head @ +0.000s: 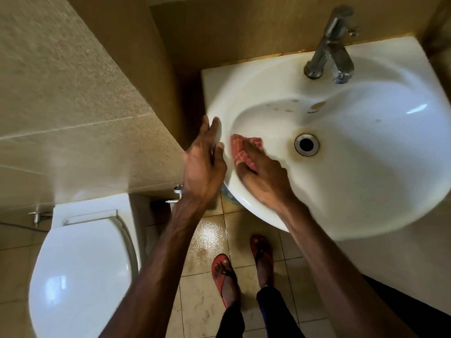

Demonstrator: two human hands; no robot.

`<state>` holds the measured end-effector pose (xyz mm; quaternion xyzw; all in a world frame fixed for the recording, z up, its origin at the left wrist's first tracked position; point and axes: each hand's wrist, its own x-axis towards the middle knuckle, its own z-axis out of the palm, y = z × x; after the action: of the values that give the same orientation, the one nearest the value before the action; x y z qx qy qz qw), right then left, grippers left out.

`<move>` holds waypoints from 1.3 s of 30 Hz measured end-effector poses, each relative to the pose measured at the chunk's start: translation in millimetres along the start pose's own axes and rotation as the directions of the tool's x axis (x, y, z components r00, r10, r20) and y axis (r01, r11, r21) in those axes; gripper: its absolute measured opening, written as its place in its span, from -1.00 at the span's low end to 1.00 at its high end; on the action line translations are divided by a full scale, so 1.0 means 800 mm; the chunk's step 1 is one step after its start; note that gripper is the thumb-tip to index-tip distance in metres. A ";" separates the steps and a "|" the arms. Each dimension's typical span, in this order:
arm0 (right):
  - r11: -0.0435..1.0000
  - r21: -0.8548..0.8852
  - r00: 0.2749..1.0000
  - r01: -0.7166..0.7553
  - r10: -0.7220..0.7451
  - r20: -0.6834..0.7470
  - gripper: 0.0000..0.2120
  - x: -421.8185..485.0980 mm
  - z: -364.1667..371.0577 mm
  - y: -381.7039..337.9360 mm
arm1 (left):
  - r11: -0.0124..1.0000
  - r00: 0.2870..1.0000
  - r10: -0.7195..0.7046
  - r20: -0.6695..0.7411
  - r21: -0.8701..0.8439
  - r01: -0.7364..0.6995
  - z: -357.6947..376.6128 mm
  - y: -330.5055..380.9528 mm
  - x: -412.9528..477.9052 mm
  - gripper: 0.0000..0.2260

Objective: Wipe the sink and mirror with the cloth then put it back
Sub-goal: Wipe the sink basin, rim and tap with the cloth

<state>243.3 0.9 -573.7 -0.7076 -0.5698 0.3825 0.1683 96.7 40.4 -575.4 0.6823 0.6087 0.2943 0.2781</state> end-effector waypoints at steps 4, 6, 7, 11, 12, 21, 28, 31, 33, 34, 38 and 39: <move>0.973 0.220 0.994 0.073 -0.089 0.060 -0.48 -0.031 -0.008 0.011 | 0.992 0.997 0.028 0.067 -0.124 -0.020 -0.007 -0.016 0.002 -0.55; 0.977 0.204 0.992 0.057 -0.078 0.097 -0.47 -0.020 -0.014 0.032 | 0.990 0.996 0.025 0.083 -0.143 -0.013 -0.010 -0.019 0.004 -0.52; 0.988 0.147 0.993 0.041 -0.057 0.102 -0.49 -0.010 -0.019 0.040 | 0.992 0.996 0.022 0.081 -0.125 -0.012 -0.011 -0.018 0.004 -0.50; 0.991 -0.119 0.998 0.054 -0.053 0.013 -0.55 0.040 -0.032 0.057 | 0.997 0.997 0.019 0.070 -0.082 -0.014 -0.012 -0.011 0.004 -0.49; 0.991 -0.121 0.999 0.048 -0.049 -0.006 -0.53 0.048 -0.029 0.056 | 0.996 0.997 0.027 0.072 -0.086 -0.021 -0.011 -0.012 0.004 -0.49; 0.927 0.360 0.991 0.109 -0.131 0.039 -0.45 -0.004 0.008 0.007 | 0.990 0.986 0.038 0.164 -0.141 -0.015 -0.011 -0.022 0.007 -0.50; 0.933 0.009 0.931 0.359 -0.359 0.068 -0.52 -0.079 -0.001 0.023 | 0.914 0.960 -0.047 0.275 -0.377 0.153 -0.032 -0.021 0.010 -0.59; 0.901 -0.121 0.908 0.416 -0.419 0.004 -0.53 -0.079 0.004 0.020 | 0.892 0.956 -0.096 0.278 -0.402 0.207 -0.032 -0.019 0.011 -0.57; 0.882 -0.217 0.900 0.419 -0.435 -0.033 -0.53 -0.070 0.014 0.009 | 0.868 0.943 -0.151 0.295 -0.417 0.269 -0.029 -0.020 0.009 -0.59; 0.873 -0.257 0.897 0.415 -0.440 -0.045 -0.54 -0.064 0.020 0.001 | 0.857 0.936 -0.176 0.304 -0.422 0.298 -0.028 -0.021 0.010 -0.61; 0.858 -0.357 0.904 0.369 -0.420 -0.076 -0.54 -0.033 0.044 -0.018 | 0.887 0.947 -0.182 0.265 -0.372 0.274 -0.033 -0.012 0.010 -0.60; 0.862 -0.355 0.902 0.361 -0.420 -0.100 -0.55 -0.026 0.049 -0.022 | 0.898 0.949 -0.166 0.267 -0.356 0.257 -0.034 -0.008 0.010 -0.58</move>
<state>201.3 -21.2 -579.8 -0.6256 -0.7403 0.1766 0.1714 73.1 50.0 -561.8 0.5729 0.5731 0.2952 0.5061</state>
